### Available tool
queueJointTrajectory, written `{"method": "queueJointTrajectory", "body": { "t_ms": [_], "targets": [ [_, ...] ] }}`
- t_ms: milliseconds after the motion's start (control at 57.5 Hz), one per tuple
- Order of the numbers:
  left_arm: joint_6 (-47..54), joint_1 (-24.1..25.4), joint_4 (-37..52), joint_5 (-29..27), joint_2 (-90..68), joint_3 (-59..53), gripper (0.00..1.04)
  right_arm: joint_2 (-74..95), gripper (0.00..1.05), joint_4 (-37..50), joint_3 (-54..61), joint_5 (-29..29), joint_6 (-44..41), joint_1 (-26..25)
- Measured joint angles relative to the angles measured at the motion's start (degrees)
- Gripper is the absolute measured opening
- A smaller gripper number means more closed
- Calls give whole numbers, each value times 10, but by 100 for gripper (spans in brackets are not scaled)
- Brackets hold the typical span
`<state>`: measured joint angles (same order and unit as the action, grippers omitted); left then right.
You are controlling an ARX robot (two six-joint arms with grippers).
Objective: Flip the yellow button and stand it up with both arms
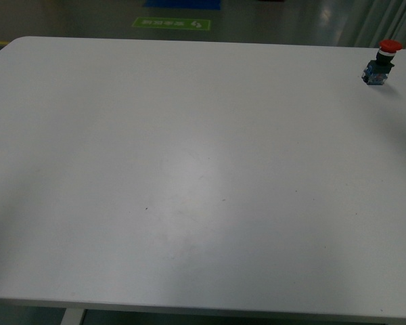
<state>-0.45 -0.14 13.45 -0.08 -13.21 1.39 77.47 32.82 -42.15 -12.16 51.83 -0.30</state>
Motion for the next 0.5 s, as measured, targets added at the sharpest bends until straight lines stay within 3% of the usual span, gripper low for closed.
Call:
{"method": "queueJointTrajectory", "body": {
  "t_ms": [174,261,452,504],
  "targets": [
    [0,0,-35,0,34,0,4,0,44,1,3,-5,-2,-6],
    [0,0,-130,1,114,0,4,0,44,2,3,-9,-4,-8],
    [0,0,-134,1,130,0,4,-1,44,3,4,-8,-14,-10],
    [0,0,-134,0,130,0,12,-1,44,3,4,1,-28,-9]
  ]
}}
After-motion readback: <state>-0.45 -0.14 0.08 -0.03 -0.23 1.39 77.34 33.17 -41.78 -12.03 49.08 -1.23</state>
